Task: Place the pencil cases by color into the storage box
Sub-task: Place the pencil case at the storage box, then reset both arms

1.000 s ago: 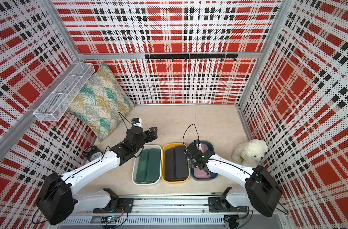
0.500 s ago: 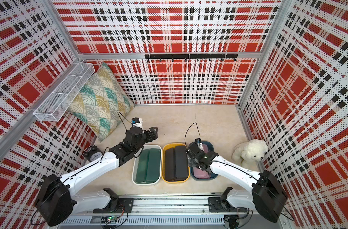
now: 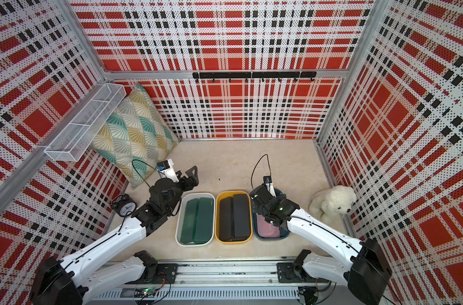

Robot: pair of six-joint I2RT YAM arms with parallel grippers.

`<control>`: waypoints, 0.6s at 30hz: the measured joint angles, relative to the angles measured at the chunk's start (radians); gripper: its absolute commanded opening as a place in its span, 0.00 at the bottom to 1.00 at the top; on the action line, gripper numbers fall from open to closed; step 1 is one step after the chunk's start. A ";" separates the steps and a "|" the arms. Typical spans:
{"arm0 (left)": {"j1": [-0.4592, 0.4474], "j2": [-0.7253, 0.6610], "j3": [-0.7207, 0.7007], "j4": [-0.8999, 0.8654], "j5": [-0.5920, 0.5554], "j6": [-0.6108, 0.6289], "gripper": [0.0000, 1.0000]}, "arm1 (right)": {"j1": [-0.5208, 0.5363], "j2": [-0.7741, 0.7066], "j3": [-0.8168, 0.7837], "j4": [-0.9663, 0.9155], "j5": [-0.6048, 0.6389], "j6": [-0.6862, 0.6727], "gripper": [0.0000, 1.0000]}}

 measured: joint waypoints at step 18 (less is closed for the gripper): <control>0.074 -0.246 -0.539 0.502 -0.338 0.340 0.87 | -0.472 -0.136 -0.407 0.552 -0.009 -0.388 1.00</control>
